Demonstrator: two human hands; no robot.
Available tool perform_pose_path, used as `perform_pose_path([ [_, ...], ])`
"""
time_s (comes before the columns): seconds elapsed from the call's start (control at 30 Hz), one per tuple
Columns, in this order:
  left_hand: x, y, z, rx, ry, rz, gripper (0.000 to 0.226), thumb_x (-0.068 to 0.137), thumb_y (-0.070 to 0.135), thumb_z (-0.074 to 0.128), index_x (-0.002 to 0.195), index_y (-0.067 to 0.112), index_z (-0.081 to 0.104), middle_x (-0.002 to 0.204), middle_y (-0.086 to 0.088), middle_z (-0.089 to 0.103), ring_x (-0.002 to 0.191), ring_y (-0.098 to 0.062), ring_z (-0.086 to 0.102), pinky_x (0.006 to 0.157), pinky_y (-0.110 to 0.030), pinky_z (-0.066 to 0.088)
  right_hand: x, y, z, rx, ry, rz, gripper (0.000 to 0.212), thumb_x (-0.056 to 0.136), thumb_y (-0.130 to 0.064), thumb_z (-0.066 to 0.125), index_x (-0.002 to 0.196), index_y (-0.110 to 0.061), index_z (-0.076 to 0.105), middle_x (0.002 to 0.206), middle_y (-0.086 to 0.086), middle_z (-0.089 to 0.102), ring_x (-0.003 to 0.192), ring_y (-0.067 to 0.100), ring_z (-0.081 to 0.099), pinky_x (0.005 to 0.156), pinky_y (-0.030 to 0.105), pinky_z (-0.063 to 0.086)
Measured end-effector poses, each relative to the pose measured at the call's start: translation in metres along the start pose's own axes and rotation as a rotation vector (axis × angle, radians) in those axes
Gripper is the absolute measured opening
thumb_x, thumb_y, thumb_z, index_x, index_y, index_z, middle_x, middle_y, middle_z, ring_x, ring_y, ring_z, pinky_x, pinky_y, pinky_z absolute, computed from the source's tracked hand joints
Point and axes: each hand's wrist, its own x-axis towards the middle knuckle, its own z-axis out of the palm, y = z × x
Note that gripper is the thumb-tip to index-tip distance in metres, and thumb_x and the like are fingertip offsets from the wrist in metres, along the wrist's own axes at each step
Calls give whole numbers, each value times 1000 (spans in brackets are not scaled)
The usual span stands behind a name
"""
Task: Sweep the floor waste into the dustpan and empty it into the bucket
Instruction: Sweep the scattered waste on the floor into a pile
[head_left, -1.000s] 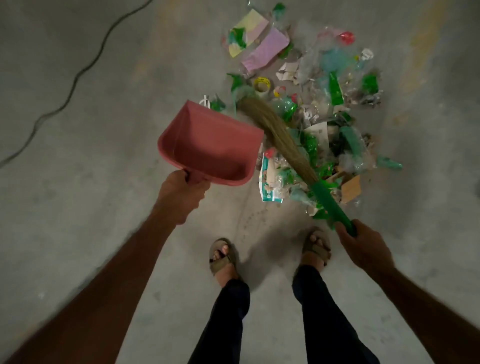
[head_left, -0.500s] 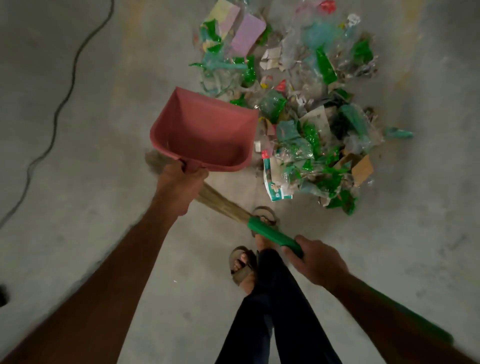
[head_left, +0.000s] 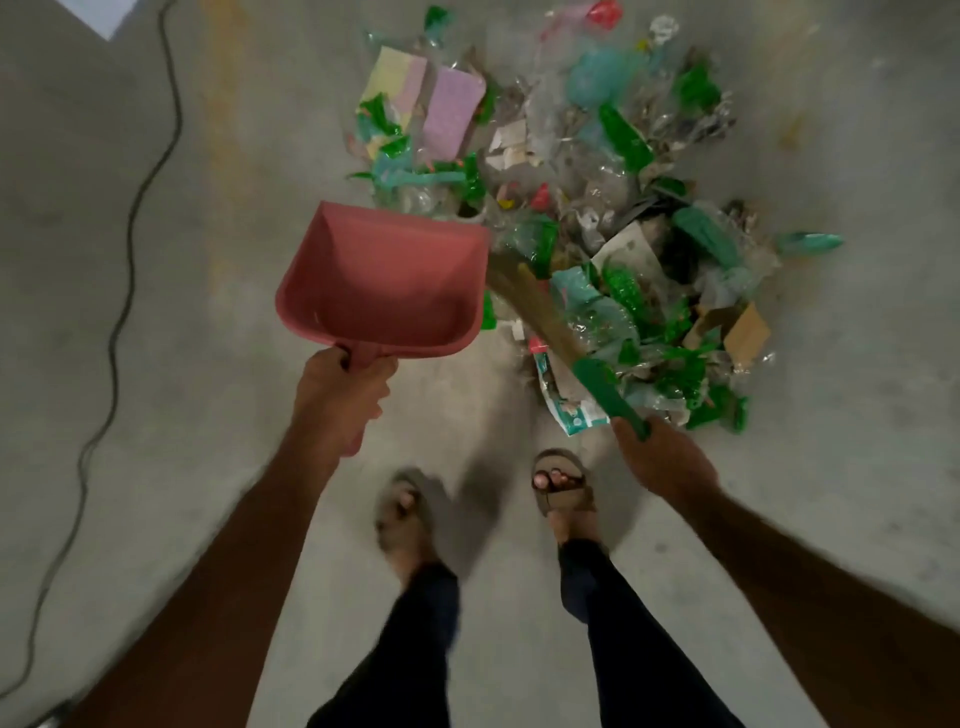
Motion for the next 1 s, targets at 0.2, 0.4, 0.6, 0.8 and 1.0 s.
perform_pose_path([
  [0.2,38,0,-6,75,-108,22,11,89,24,69,90,14,65,76,-3,68,58,-15,59,51,-22,45,-37,9,-37,57,121,91,55,93,-71,42,86,-19,59,76,5,65,70,26,64,66,37,53],
  [0.4,59,19,-65,193,-241,91,15,87,22,71,83,8,66,70,-6,67,61,-22,62,57,-32,52,-150,-4,-34,103,115,120,47,93,-64,46,75,-22,55,57,3,62,50,20,62,50,39,53],
  [0.6,87,41,-143,377,-255,162,36,69,43,71,86,11,69,77,-8,73,76,-29,72,70,-47,60,-227,-37,32,189,22,167,56,76,-79,37,81,-27,58,54,6,63,46,16,61,49,40,54],
  [0.8,113,23,-199,578,-179,196,55,53,58,60,84,13,66,77,-10,71,73,-34,70,75,-48,60,-203,-103,103,78,-70,89,45,89,-74,40,91,-30,50,67,-3,63,63,15,65,59,34,53],
  [1.0,117,-1,-200,421,-172,102,55,57,40,65,94,-2,66,74,-12,65,62,-27,60,64,-37,51,-138,-191,116,-70,-32,-26,44,96,-64,40,107,-24,55,94,1,65,83,25,65,71,33,47],
])
